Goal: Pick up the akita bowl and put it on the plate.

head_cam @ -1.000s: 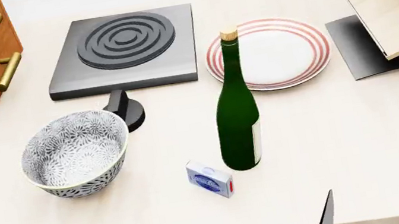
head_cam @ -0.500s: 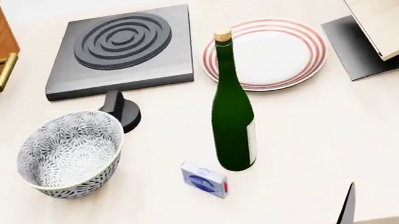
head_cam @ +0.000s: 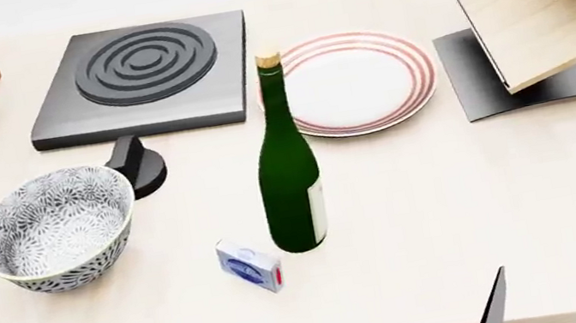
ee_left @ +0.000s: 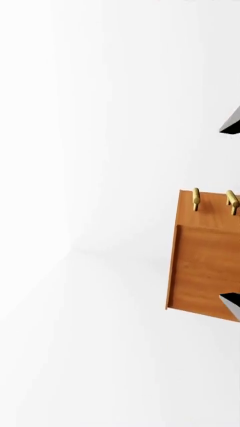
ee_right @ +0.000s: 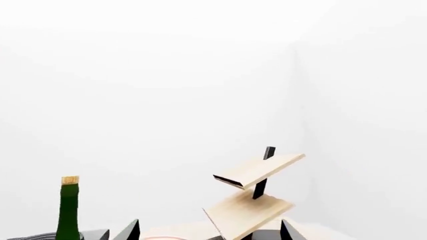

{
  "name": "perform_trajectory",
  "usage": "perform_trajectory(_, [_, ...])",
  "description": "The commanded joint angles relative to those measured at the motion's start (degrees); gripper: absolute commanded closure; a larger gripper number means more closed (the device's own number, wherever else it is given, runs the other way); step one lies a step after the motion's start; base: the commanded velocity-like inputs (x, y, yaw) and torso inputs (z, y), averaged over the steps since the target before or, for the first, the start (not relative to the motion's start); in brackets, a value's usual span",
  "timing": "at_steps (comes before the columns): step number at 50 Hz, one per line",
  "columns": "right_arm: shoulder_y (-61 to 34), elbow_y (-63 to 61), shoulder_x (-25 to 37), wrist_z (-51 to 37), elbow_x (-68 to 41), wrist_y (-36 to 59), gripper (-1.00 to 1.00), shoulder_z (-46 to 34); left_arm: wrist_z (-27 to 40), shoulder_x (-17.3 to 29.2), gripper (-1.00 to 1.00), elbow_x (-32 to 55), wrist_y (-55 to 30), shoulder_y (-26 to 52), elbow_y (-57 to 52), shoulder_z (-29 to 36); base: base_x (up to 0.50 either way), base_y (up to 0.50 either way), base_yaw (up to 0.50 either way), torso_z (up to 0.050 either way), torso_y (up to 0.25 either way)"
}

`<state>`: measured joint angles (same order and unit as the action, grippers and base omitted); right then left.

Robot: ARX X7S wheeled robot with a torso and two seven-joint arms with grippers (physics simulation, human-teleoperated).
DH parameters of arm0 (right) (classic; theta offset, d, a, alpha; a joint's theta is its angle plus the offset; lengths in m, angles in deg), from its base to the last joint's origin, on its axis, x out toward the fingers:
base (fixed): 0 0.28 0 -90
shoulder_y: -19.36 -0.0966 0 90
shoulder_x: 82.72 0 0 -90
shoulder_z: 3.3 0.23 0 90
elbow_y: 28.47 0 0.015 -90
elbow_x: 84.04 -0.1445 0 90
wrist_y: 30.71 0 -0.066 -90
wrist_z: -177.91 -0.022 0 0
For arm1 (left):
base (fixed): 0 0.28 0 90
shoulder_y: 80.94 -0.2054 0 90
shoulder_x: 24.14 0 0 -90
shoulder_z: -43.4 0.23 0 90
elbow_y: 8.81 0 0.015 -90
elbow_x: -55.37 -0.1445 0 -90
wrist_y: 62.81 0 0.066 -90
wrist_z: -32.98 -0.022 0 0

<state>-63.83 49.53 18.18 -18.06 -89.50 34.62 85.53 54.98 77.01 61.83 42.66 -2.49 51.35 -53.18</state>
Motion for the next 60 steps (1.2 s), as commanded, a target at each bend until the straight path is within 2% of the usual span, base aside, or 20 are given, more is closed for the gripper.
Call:
perform_trajectory(1, [-0.12, 0.56, 0.27, -0.28, 0.09, -0.26, -1.00, -0.64, 0.41, 0.40, -1.00, 0.15, 0.20, 0.04, 0.34, 0.30, 0.00, -0.16, 0.00, 0.000, 0.000])
perform_trajectory(16, [-0.29, 0.70, 0.63, -0.77, 0.34, -0.13, -1.00, -1.34, 0.95, 0.84, -1.00, 0.19, 0.17, 0.07, 0.30, 0.80, 0.00, -0.16, 0.00, 0.000, 0.000])
perform_trajectory(60, [0.48, 0.66, 1.73, -1.68, 2.53, -2.77, -1.00, -3.96, 2.07, 2.04, -1.00, 0.49, 1.29, -0.23, 0.57, 2.09, 0.07, 0.00, 0.00, 0.000, 0.000])
